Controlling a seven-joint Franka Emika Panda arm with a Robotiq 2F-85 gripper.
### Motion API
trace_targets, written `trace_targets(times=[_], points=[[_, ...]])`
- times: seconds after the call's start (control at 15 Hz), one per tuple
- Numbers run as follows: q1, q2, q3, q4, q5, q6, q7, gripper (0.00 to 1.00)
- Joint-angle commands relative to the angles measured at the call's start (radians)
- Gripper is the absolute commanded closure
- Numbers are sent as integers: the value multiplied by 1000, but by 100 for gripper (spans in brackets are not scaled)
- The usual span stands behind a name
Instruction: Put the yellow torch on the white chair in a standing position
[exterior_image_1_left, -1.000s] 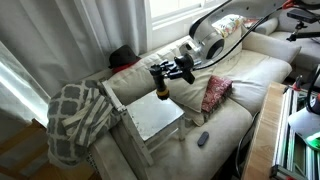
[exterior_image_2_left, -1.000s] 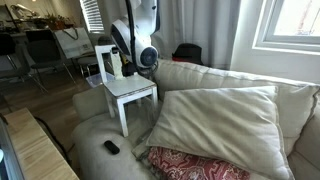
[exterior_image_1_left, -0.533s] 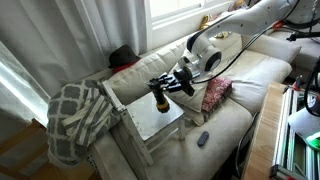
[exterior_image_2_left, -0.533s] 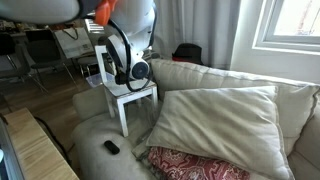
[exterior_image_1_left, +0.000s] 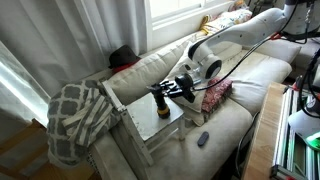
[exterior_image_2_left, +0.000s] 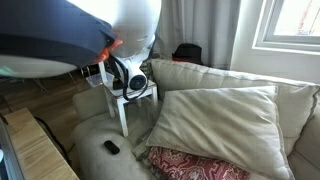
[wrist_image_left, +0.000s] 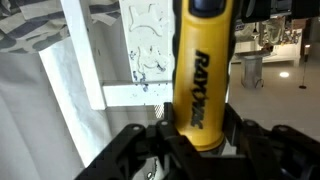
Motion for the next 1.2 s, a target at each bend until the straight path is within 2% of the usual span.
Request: trace_targets(times=[0.0, 0.13, 0.2, 0.27, 0.33, 0.47, 0.53, 0.8, 1.0, 1.07, 1.13], points=[[-32, -1, -12, 18, -11, -60, -22, 76], [-39, -3, -16, 26, -10, -62, -22, 76], [-40, -4, -18, 27, -7, -59, -23, 26], [-38, -4, -24, 23, -5, -57, -27, 25], [-37, -4, -26, 20, -5, -57, -27, 20], [-30, -4, -35, 13, -6, -52, -27, 5], [-29, -4, -37, 11, -8, -54, -26, 0], [-33, -9, -33, -14, -16, -33, -25, 0], [-38, -70, -22, -50, -14, 10, -7, 0], [-19, -135, -35, -57, 35, -3, -26, 0], [-21, -163, -33, -69, 36, 6, -25, 0]])
